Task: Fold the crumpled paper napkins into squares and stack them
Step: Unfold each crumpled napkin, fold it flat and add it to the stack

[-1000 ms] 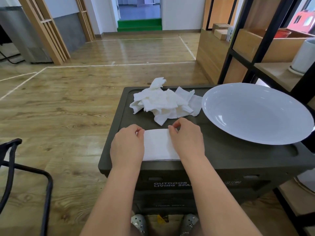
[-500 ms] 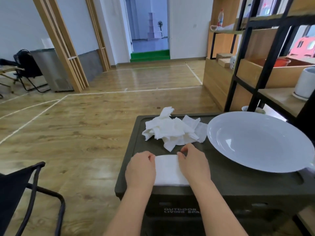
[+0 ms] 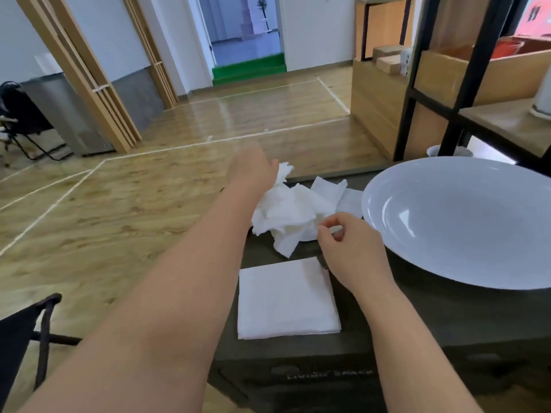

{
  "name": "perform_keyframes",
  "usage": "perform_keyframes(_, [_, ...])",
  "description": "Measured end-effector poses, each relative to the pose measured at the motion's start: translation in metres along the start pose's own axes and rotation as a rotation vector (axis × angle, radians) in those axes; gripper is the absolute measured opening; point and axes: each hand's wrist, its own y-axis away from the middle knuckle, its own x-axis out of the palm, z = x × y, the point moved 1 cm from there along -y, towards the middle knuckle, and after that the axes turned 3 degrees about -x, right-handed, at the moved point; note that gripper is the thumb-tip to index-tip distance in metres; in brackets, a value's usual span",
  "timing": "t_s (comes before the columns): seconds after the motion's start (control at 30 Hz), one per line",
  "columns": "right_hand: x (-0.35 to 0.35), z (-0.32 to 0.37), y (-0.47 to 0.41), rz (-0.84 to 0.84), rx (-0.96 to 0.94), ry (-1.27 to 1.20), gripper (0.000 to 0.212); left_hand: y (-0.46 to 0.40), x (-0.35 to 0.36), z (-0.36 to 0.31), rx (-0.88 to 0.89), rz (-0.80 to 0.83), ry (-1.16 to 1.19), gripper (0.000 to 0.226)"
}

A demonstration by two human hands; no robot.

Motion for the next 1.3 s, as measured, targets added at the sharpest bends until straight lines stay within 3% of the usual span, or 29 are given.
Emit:
perform_keyframes(0.23, [0.007, 0.000, -0.007, -0.030, -0.063, -0.086, 0.008, -0.037, 0.033, -0.012, -0.073, 0.305, -0.055, 0.029])
perform_keyframes(0.47, [0.010, -0.004, -0.011, -0.050, -0.065, -0.135, 0.009, -0.039, 0.037, -0.022, -0.103, 0.306, -0.059, 0.019])
perform_keyframes(0.53, [0.010, -0.003, -0.010, -0.044, -0.062, -0.142, 0.008, -0.039, 0.031, -0.022, -0.093, 0.213, -0.029, 0.011])
perform_keyframes(0.63, [0.009, 0.000, -0.007, -0.045, -0.065, -0.139, 0.008, -0.037, 0.016, -0.018, -0.091, 0.092, 0.100, 0.015])
perform_keyframes(0.87, [0.005, 0.009, -0.001, -0.083, -0.061, -0.198, 0.006, 0.023, -0.044, -0.016, 0.042, 0.026, 0.583, 0.011])
perform_keyframes(1.0, [0.003, 0.017, 0.006, -0.095, -0.040, -0.309, 0.010, 0.069, -0.042, -0.007, -0.027, 0.147, 0.830, 0.020])
perform_keyframes(1.2, [0.007, 0.029, 0.019, 0.034, -0.011, -0.534, 0.029, 0.122, -0.026, 0.000, -0.154, 0.305, 1.107, 0.019])
perform_keyframes(1.3, [0.006, 0.030, 0.020, -0.011, 0.000, -0.498, 0.017, 0.141, -0.028, 0.005, -0.199, 0.295, 1.202, 0.024])
